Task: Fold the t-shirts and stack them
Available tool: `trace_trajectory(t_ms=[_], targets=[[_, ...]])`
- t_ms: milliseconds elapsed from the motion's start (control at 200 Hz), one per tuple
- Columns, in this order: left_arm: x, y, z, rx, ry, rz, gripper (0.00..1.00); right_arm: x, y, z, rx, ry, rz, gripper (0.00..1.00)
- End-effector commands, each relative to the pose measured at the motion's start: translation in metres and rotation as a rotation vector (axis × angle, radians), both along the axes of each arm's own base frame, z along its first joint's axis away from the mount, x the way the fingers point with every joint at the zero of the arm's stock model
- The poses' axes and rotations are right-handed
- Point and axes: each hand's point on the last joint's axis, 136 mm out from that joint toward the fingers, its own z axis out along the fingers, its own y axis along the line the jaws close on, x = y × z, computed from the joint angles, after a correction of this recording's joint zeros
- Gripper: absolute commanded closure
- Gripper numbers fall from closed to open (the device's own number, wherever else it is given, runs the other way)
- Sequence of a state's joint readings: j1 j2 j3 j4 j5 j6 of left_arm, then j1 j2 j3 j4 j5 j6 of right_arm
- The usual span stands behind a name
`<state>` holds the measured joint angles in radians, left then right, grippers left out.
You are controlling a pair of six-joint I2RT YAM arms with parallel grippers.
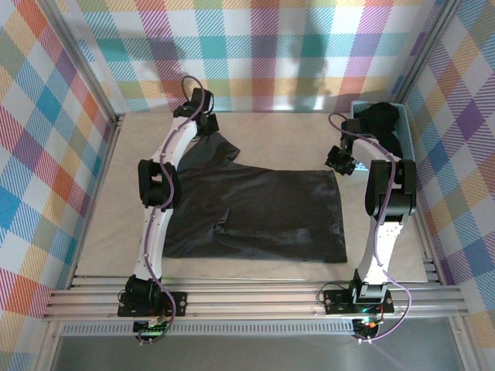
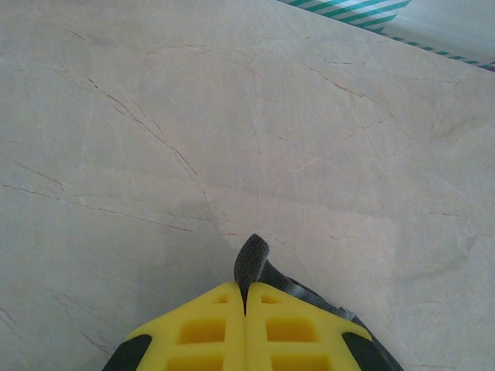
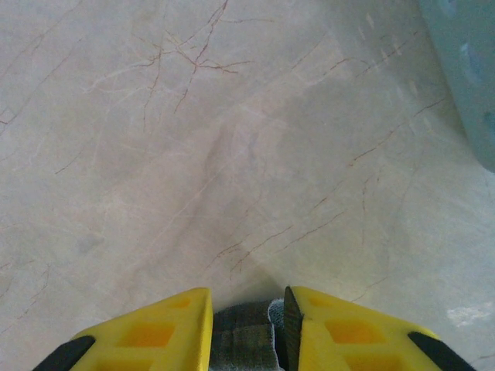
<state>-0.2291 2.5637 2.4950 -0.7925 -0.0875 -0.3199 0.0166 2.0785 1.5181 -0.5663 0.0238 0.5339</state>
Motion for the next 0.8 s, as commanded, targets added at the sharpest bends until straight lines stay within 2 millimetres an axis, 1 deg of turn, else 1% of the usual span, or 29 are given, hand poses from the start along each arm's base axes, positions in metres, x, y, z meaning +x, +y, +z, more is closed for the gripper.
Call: trace_trajectory(t_ms=[0,85,165,225,355,400,430,475,510,575,665,720,750,795], targets=[[-0.007,-0.006,0.023,0.002,-0.019,-0.033,1.00,-0.017,0.010,-0.006,-0.001,0.051,0.036,0.72],[-0.007,-0.004,0.025,0.003,-0.021,-0.033,1.00,-0.019,0.007,-0.010,-0.016,0.073,0.027,0.75],[-0.007,-0.003,0.025,0.002,-0.019,-0.031,1.00,-0.022,-0.003,-0.008,-0.065,0.076,0.007,0.74],[-0.007,-0.003,0.027,0.000,-0.020,-0.032,1.00,-0.023,-0.016,-0.002,-0.107,0.060,-0.013,0.71],[-0.008,-0.002,0.029,0.004,-0.021,-0.035,1.00,-0.023,-0.051,0.016,-0.139,0.027,-0.078,0.70],[-0.007,-0.001,0.029,0.005,-0.023,-0.034,1.00,-0.022,-0.059,0.021,-0.139,0.014,-0.089,0.70],[-0.007,-0.001,0.030,0.003,-0.024,-0.036,1.00,-0.020,-0.061,0.025,-0.139,0.007,-0.085,0.70],[-0.007,-0.001,0.030,0.003,-0.025,-0.036,1.00,-0.017,-0.059,0.030,-0.135,-0.017,-0.065,0.70],[-0.007,-0.001,0.031,0.003,-0.027,-0.036,1.00,-0.013,-0.052,0.036,-0.129,-0.042,-0.037,0.69],[-0.006,-0.001,0.031,0.002,-0.030,-0.034,1.00,-0.011,-0.034,0.045,-0.145,-0.067,0.027,0.67],[-0.006,0.000,0.031,0.001,-0.028,-0.031,1.00,-0.013,-0.012,0.054,-0.180,-0.084,0.075,0.63],[-0.006,0.001,0.031,0.001,-0.028,-0.029,1.00,-0.016,0.002,0.056,-0.175,-0.091,0.085,0.61],[-0.006,0.001,0.031,0.001,-0.028,-0.029,1.00,-0.018,0.008,0.053,-0.161,-0.081,0.086,0.60],[-0.006,0.001,0.031,0.000,-0.027,-0.028,1.00,-0.018,0.013,0.049,-0.141,-0.066,0.075,0.60]])
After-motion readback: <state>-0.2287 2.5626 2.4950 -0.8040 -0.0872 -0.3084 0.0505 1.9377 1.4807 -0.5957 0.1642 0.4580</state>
